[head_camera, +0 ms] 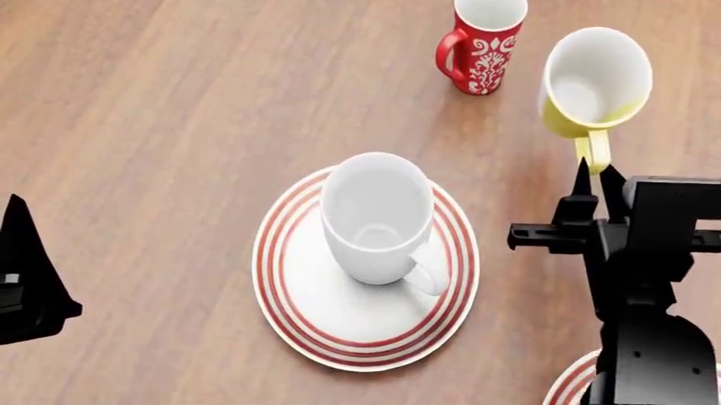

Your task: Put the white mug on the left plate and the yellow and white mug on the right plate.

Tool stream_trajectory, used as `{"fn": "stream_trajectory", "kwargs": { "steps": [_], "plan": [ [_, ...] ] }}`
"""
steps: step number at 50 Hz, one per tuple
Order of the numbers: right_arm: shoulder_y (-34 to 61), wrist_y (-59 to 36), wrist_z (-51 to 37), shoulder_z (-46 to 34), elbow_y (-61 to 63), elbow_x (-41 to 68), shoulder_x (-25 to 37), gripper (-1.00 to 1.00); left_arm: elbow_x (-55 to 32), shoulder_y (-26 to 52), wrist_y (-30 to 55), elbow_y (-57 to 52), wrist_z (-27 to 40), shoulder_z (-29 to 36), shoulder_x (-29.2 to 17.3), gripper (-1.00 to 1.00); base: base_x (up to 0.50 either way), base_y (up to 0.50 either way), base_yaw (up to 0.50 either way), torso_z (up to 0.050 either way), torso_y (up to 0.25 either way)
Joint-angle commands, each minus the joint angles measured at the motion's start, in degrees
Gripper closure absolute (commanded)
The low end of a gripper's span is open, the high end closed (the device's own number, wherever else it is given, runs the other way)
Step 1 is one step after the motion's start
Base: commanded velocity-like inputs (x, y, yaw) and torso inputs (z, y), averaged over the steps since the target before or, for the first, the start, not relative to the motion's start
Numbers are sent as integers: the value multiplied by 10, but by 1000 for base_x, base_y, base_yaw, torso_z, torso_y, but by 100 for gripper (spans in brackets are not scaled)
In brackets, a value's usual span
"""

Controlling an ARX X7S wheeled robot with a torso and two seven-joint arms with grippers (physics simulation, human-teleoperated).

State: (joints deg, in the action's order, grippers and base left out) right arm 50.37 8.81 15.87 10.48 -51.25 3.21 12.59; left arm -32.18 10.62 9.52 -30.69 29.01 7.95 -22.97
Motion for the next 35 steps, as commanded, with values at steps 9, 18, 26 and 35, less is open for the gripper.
{"fn": "stream_trajectory", "kwargs": {
  "steps": [9, 18, 26, 35],
  "plan": [
    [-118, -117, -21, 7, 253, 4, -11, 100, 0, 2, -4, 6, -3, 3, -2, -100, 0, 0, 0, 0, 0],
    [-118, -117, -22, 5, 253, 6, -10, 100, 0, 2, -4, 7, -2, 4, -3, -100, 0, 0, 0, 0, 0],
    [-147, -124, -1, 7, 285, 28, -10, 100, -1, 8, -8, 16, -7, 4, -3, -100, 0, 0, 0, 0, 0],
    [-254, -206, 9, 47, 441, 79, 4, 100, 4, 6, 8, -6, 8, 13, -6, -100, 0, 0, 0, 0, 0]
  ]
}}
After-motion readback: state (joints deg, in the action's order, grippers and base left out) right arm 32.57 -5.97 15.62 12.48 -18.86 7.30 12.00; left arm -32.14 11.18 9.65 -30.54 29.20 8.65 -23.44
